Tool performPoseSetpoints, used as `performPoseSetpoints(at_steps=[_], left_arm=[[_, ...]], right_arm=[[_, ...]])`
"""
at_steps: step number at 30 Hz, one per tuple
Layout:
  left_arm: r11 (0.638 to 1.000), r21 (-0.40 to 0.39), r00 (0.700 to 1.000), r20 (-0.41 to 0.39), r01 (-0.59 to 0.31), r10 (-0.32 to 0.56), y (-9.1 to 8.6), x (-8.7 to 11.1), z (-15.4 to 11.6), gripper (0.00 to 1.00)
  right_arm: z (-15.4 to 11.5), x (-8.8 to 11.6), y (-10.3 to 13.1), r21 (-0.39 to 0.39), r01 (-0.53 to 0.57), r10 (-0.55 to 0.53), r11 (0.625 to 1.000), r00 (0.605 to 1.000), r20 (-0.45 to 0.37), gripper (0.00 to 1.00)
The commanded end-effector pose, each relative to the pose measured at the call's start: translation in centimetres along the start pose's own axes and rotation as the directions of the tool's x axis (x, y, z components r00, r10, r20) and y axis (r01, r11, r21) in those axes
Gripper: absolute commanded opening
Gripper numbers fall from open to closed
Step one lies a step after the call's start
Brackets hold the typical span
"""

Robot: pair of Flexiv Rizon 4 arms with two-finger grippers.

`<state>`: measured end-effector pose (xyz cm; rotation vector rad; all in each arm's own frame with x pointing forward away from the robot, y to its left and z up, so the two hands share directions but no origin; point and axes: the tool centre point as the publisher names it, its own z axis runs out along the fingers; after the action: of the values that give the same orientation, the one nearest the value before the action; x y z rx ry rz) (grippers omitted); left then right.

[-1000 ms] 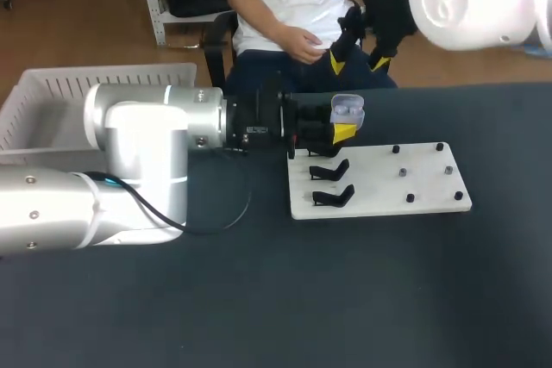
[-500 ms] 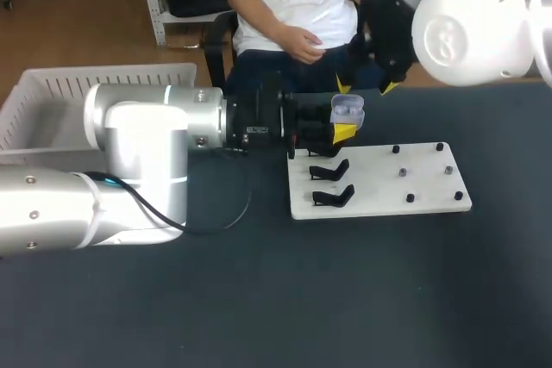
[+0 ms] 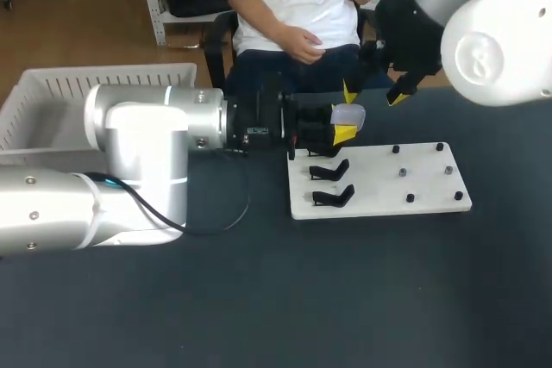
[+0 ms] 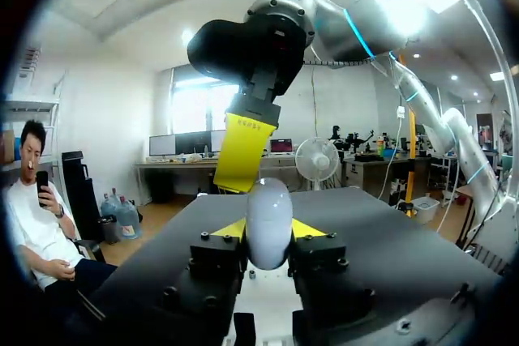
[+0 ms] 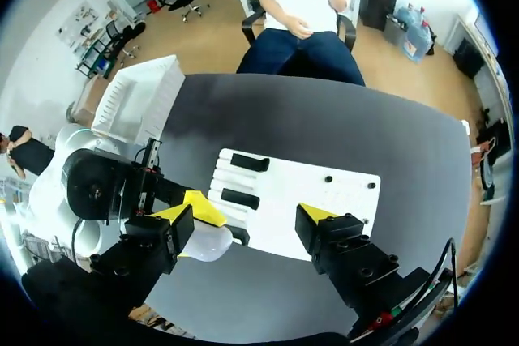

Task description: Pick up each earbud case from the left stands, insert the matching earbuds, close the lid, and place the case in the box.

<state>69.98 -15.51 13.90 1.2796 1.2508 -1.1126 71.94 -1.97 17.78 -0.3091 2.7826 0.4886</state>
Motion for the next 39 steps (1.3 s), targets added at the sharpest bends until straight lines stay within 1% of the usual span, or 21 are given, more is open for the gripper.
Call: performPoseSetpoints(at_steps=[1, 2, 3, 4, 6, 9, 10, 14, 15, 17, 18, 19, 22, 25, 26, 27, 29, 31, 34, 38, 39], left_arm=[[1.0, -0.026, 1.0, 0.006, -0.015, 0.015, 0.3, -0.4, -0.7, 0.0], [0.999, -0.041, 1.0, 0.012, -0.021, 0.022, 0.6, -0.7, -1.3, 0.0], [0.997, -0.072, 0.999, 0.018, -0.037, 0.039, 1.2, -1.4, -2.6, 0.0], [0.994, -0.093, 0.998, 0.017, -0.052, 0.054, 1.6, -1.9, -3.5, 0.0], [0.983, -0.16, 0.996, 0.006, -0.089, 0.091, 2.9, -3.0, -6.5, 0.0], [0.963, -0.23, 0.99, -0.028, -0.139, 0.136, 4.1, -4.1, -10.3, 0.0], [0.952, -0.263, 0.987, -0.049, -0.158, 0.151, 4.7, -4.4, -12.2, 0.0], [0.918, -0.343, 0.979, -0.097, -0.201, 0.179, 6.7, -4.2, -18.0, 0.0], [0.907, -0.368, 0.977, -0.128, -0.206, 0.17, 7.3, -3.9, -19.7, 0.0], [0.894, -0.39, 0.974, -0.143, -0.221, 0.178, 8.4, -3.5, -22.2, 0.0], [0.884, -0.423, 0.979, -0.125, -0.199, 0.16, 9.0, -3.2, -24.0, 0.0], [0.882, -0.42, 0.975, -0.146, -0.214, 0.167, 9.3, -3.0, -25.1, 0.0], [0.864, -0.458, 0.967, -0.227, -0.211, 0.116, 10.4, -1.0, -28.0, 0.0], [0.855, -0.481, 0.965, -0.252, -0.191, 0.073, 11.3, 1.2, -29.9, 0.0], [0.853, -0.486, 0.963, -0.261, -0.19, 0.066, 11.7, 2.4, -30.7, 0.0], [0.855, -0.487, 0.955, -0.296, -0.18, 0.033, 11.9, 3.3, -30.9, 0.0], [0.86, -0.477, 0.95, -0.312, -0.179, 0.025, 12.1, 4.5, -30.8, 0.0], [0.847, -0.508, 0.945, -0.326, -0.154, -0.024, 12.4, 6.1, -31.2, 0.0], [0.843, -0.514, 0.94, -0.341, -0.159, -0.03, 12.8, 7.4, -31.6, 0.0], [0.831, -0.543, 0.928, -0.359, -0.121, -0.1, 13.6, 9.5, -32.9, 0.0], [0.83, -0.545, 0.926, -0.364, -0.121, -0.104, 13.7, 9.8, -33.1, 0.03]], right_arm=[[-2.0, 1.5, -1.6, -0.001, -0.055, 0.055, 0.998, 0.989, 0.14, 0.97], [-2.3, 1.6, -1.9, -0.004, -0.069, 0.069, 0.998, 0.985, 0.158, 1.0], [-3.0, 1.8, -2.6, -0.008, -0.098, 0.097, 0.995, 0.976, 0.193, 1.0], [-3.4, 2.0, -3.2, -0.004, -0.113, 0.111, 0.994, 0.974, 0.199, 1.0], [-4.3, 2.5, -4.5, -0.01, -0.149, 0.147, 0.989, 0.963, 0.227, 1.0], [-4.9, 3.1, -6.1, 0.0, -0.197, 0.192, 0.98, 0.953, 0.234, 1.0], [-4.9, 3.3, -6.6, 0.0, -0.212, 0.207, 0.977, 0.951, 0.231, 1.0], [-4.5, 4.2, -7.8, 0.017, -0.235, 0.226, 0.972, 0.951, 0.212, 1.0], [-4.3, 4.5, -7.9, 0.025, -0.231, 0.222, 0.973, 0.955, 0.196, 1.0], [-4.1, 4.7, -8.0, 0.031, -0.23, 0.221, 0.973, 0.957, 0.187, 1.0], [-4.0, 4.9, -8.1, 0.038, -0.227, 0.217, 0.973, 0.96, 0.177, 1.0], [-3.9, 5.0, -8.2, 0.031, -0.233, 0.224, 0.972, 0.959, 0.173, 1.0], [-4.0, 5.2, -8.2, 0.002, -0.248, 0.243, 0.969, 0.951, 0.189, 1.0], [-3.7, 5.3, -7.9, -0.024, -0.256, 0.255, 0.966, 0.946, 0.202, 1.0], [-3.5, 5.4, -7.8, -0.031, -0.259, 0.26, 0.965, 0.945, 0.2, 1.0], [-3.3, 5.5, -7.8, -0.035, -0.264, 0.266, 0.964, 0.943, 0.199, 1.0], [-2.9, 5.7, -7.8, -0.048, -0.284, 0.288, 0.958, 0.939, 0.19, 1.0], [-2.5, 6.1, -7.9, -0.057, -0.299, 0.304, 0.953, 0.934, 0.189, 1.0], [-2.1, 6.7, -8.1, -0.073, -0.311, 0.32, 0.947, 0.927, 0.194, 1.0], [-1.6, 7.3, -8.5, -0.116, -0.293, 0.311, 0.949, 0.929, 0.202, 1.0], [-1.4, 7.4, -8.6, -0.119, -0.287, 0.307, 0.95, 0.93, 0.204, 1.0]])
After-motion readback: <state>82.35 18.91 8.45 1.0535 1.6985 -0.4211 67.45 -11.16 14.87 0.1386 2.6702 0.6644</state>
